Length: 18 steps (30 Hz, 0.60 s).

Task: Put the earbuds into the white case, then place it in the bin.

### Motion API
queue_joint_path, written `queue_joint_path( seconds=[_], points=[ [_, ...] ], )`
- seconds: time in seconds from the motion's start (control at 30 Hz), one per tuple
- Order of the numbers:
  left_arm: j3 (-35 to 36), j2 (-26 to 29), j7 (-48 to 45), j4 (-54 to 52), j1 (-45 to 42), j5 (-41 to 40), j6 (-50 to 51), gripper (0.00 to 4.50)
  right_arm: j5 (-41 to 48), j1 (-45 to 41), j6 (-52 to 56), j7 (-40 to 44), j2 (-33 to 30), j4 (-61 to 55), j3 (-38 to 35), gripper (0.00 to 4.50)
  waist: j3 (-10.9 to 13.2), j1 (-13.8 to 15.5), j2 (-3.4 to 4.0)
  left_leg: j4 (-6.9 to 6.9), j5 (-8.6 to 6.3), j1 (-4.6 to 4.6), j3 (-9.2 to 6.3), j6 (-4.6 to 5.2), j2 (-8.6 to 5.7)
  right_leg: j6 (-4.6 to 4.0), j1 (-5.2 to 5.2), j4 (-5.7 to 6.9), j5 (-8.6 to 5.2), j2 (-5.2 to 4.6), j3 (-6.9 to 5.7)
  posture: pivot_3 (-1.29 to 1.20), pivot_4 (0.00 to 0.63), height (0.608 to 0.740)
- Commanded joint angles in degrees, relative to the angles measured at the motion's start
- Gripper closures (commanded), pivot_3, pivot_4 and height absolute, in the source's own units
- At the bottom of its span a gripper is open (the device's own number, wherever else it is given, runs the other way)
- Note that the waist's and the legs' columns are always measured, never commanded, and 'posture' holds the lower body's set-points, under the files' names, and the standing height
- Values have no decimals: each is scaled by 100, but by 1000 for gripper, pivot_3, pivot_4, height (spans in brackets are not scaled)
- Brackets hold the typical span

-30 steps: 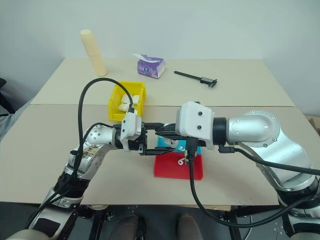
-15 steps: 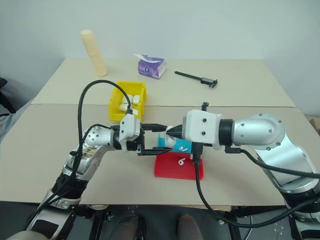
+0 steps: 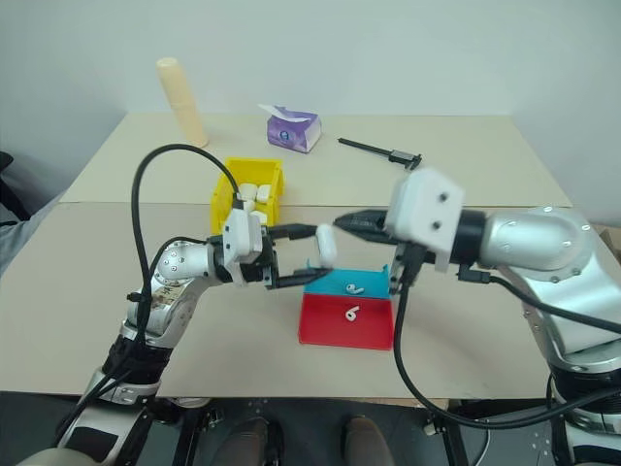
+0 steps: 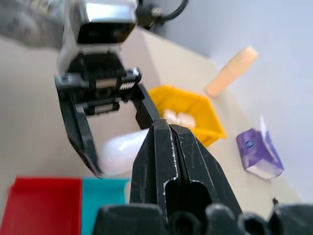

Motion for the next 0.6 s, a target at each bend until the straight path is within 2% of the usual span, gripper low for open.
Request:
queue_joint_path(
  seconds=[0.03, 0.17, 0.27, 0.43, 0.6],
  points=[
    [477, -450, 1900, 447, -655, 725, 172, 1738, -130, 279, 43, -233, -59, 49, -254, 4458, 1, 56, -4, 1, 0, 2, -3, 0, -1, 1, 5, -1, 1, 0, -3, 0, 150, 740],
    [727, -680, 3759, 1776, -1557, 1584, 764, 1738, -445, 653, -94, -362, 6, 156, -39, 4458, 2, 101, -7, 3, 1, -1, -5, 2, -6, 7, 4, -5, 5, 0, -2, 0, 150, 740],
    [772, -706, 4780, 3065, -2146, 2044, 516, 1738, -604, 771, -179, -395, 108, 251, 169, 4458, 2, 64, -6, -5, 0, -4, -1, 4, -6, 8, -2, -17, 5, 1, 4, 0, 150, 740],
    [821, -737, 5075, 4426, -2703, 2036, 239, 1738, -832, 783, -226, -430, 173, 338, 370, 4458, 3, 75, -8, -2, 0, -27, 5, 3, -7, 13, -13, -28, 9, -1, -6, 0, 150, 740],
    [893, -767, 4964, 4948, -2903, 1895, 116, 136, -918, 971, -161, -467, 131, 259, 292, 4500, 4, 130, -9, -1, 0, -34, 27, 2, -8, 14, -11, -35, 10, -2, -20, 0, 150, 740]
  ],
)
